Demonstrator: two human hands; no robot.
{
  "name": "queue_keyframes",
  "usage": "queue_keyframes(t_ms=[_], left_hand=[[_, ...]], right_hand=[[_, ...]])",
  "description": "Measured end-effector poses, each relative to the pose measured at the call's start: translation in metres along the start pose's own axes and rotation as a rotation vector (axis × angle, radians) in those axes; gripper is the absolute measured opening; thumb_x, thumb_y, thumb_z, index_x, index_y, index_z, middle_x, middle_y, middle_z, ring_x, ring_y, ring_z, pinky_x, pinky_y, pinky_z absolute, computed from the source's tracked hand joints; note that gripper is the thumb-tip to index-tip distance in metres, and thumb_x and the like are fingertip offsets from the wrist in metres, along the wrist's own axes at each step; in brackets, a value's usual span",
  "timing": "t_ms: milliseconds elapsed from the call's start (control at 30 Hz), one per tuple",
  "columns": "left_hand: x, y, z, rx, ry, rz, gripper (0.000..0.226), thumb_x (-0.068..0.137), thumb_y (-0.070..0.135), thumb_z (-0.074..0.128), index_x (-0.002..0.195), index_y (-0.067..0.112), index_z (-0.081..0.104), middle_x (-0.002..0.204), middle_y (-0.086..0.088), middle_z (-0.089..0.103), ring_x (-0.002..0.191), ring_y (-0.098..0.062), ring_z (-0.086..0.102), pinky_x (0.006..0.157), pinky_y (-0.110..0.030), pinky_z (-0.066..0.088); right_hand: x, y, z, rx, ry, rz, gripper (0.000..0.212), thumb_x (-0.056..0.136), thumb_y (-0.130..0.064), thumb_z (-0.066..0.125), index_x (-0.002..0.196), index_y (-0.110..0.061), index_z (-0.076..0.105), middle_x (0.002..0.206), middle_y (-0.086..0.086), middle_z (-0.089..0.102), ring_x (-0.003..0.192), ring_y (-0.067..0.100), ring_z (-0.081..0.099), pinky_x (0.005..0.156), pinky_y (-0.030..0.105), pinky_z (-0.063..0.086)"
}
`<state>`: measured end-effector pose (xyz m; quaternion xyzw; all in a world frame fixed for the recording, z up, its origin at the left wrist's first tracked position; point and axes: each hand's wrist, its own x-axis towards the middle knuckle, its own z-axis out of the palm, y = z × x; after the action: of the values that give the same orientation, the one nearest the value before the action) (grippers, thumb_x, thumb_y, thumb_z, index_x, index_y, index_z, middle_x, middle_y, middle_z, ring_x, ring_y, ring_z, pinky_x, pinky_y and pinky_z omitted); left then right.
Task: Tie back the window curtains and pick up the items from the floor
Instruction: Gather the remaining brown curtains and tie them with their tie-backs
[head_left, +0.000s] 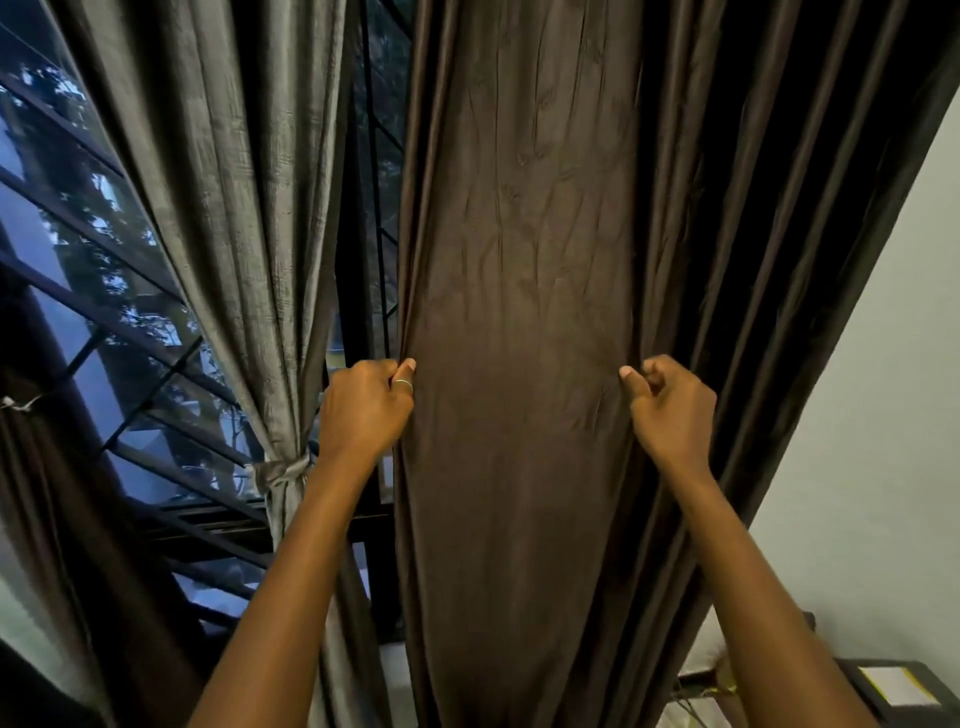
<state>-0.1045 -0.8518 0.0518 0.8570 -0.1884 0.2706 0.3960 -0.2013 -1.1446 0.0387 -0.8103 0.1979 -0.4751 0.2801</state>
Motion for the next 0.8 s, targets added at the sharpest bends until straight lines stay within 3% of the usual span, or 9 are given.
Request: queue_keyframes(t_ms=[67,200,367,500,700,800], left_hand=[[-0.002,0.0,0.002,-0.011,0.009,-0.015,0.056,0.101,0.032,0.055,0.053,0.005,0.045,0.046,-0.009,0.044,0.042,-0.025,0.045,0.048,-0.042,0.045],[-0.015,0.016,0.007,-0.015,0.025,0.009,0.056,0.101,0.031,0.055,0.049,0.019,0.036,0.044,0.002,0.039,0.041,-0.016,0.042,0.044,-0.03,0.029],[-0.024,0.04,0.025,-0.043,-0.04,0.033,0.054,0.101,0.035,0.053,0.051,0.019,0.039,0.044,0.004,0.04,0.043,-0.018,0.045,0.046,-0.035,0.036],[-0.03,0.055,0.034,-0.048,-0.054,0.062,0.055,0.101,0.032,0.053,0.05,0.021,0.035,0.045,0.005,0.038,0.043,-0.011,0.038,0.048,-0.032,0.025],[-0.033,0.049,0.034,-0.143,-0.049,0.035,0.052,0.102,0.03,0.052,0.052,0.023,0.04,0.045,0.008,0.04,0.044,-0.008,0.046,0.044,-0.022,0.027],[-0.034,0.05,0.032,-0.14,-0.061,0.03,0.049,0.104,0.031,0.047,0.056,0.023,0.044,0.049,0.007,0.047,0.047,-0.008,0.049,0.049,-0.022,0.031]], right_hand=[[-0.007,-0.002,0.004,0.017,0.016,-0.009,0.032,0.095,-0.024,0.067,0.069,-0.018,0.05,0.062,-0.002,0.054,0.06,0.02,0.056,0.057,0.032,0.042],[-0.034,-0.015,0.018,0.028,-0.007,-0.088,0.023,0.095,-0.021,0.067,0.075,-0.017,0.057,0.068,-0.002,0.057,0.06,0.015,0.055,0.056,0.031,0.044],[-0.073,-0.046,0.047,0.119,-0.132,-0.232,0.012,0.093,-0.017,0.067,0.082,-0.015,0.063,0.08,-0.001,0.063,0.071,0.017,0.06,0.062,0.035,0.049],[-0.088,-0.071,0.064,0.178,-0.194,-0.28,0.007,0.093,-0.016,0.063,0.086,-0.015,0.063,0.082,0.0,0.062,0.073,0.019,0.06,0.061,0.034,0.046],[-0.098,-0.083,0.072,0.187,-0.172,-0.274,0.006,0.094,-0.013,0.063,0.089,-0.013,0.065,0.082,-0.001,0.063,0.068,0.012,0.056,0.057,0.019,0.035],[-0.1,-0.086,0.075,0.171,-0.162,-0.279,0.009,0.094,-0.013,0.06,0.086,-0.013,0.064,0.079,0.001,0.061,0.065,0.014,0.056,0.056,0.022,0.034]])
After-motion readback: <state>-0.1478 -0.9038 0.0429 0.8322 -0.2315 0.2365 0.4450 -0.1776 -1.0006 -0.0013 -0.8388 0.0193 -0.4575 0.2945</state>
